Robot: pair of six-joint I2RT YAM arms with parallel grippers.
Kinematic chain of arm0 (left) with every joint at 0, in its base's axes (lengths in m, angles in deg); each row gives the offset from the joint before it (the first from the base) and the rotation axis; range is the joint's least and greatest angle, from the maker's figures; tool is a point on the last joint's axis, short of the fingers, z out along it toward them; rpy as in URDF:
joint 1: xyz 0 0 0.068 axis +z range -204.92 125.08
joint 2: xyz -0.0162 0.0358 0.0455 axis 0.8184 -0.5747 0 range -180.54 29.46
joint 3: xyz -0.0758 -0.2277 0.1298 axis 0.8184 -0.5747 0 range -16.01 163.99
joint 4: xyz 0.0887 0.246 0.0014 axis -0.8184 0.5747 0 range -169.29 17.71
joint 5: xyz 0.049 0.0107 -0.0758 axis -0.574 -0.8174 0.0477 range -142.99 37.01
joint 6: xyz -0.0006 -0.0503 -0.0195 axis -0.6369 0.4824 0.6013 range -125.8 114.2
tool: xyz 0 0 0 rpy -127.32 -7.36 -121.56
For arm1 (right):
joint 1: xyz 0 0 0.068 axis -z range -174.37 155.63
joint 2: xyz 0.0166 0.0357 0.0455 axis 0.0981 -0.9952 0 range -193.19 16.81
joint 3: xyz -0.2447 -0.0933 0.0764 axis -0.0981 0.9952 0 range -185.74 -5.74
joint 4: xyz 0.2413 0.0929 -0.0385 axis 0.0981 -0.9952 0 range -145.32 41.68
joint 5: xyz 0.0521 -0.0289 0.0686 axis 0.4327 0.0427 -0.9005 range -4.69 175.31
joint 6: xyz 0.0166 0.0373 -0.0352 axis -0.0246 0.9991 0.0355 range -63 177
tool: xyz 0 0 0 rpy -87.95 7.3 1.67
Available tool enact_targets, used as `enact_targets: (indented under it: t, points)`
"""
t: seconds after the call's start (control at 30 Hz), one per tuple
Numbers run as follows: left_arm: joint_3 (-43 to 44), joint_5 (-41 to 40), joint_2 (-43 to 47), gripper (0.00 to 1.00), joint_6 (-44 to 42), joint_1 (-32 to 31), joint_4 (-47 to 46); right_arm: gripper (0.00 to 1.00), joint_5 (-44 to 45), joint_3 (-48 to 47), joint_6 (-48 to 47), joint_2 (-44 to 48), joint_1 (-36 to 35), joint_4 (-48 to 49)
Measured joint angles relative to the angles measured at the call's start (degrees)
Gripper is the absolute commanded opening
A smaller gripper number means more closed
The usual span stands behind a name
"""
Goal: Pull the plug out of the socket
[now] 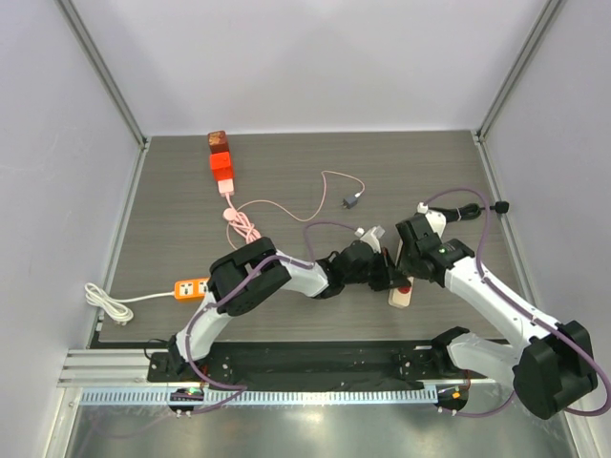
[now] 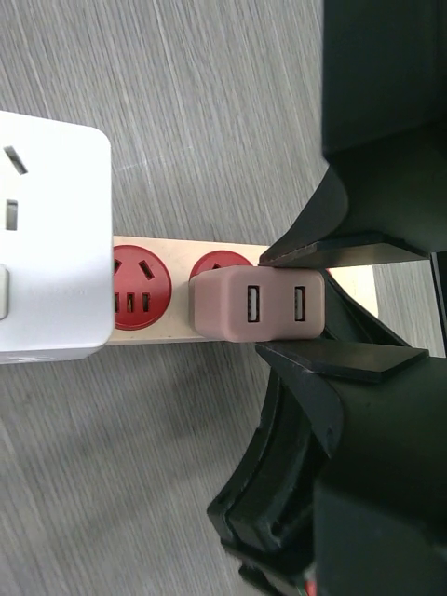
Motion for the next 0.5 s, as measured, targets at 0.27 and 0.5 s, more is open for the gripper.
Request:
enact_targets:
  t: [0.27,0.5]
  points:
    - [1.03,0.63,-2.32,0.0,2.54,-0.11,-3.74,0.01,1.22,-1.46,-0.52,0.44,0.04,-0.57]
    - [-2.75,3.15,-2.75,0.0,2.75,1.05,-11.93,0.01,-0.02,-0.94,-1.51,0.66,0.0,0.35]
